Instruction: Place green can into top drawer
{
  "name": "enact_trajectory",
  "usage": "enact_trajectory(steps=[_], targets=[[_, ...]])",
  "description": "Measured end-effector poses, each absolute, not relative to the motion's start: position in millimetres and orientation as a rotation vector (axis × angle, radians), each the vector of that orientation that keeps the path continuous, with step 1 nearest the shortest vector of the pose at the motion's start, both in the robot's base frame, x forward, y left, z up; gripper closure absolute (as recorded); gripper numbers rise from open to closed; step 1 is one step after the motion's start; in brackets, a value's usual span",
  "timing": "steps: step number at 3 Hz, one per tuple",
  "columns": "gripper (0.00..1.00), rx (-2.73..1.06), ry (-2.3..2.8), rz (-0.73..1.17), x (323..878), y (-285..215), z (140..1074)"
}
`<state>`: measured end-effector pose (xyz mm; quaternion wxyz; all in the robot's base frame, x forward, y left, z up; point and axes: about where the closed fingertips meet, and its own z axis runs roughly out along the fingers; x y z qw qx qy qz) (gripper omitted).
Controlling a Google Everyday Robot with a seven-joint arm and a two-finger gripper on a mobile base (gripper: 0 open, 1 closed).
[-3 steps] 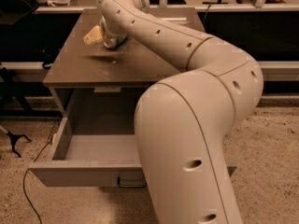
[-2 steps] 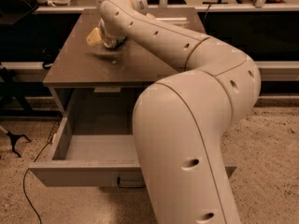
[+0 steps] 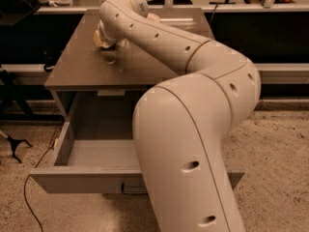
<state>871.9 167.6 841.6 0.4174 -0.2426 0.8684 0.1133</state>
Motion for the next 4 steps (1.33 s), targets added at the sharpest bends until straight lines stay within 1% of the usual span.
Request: enact_trajectory(steps=[1, 2, 3, 4], targets=[[0.89, -0.625, 2.169, 0.301, 869.8, 172.0, 844.1], [1.00, -0.657, 2.137, 0.283, 861.7, 156.8, 862.4], [1.00, -0.649, 2.145, 0.220, 850.6, 126.7, 873.4], [1.00, -0.609, 2.229, 0.163, 834.0, 82.9, 858.9]])
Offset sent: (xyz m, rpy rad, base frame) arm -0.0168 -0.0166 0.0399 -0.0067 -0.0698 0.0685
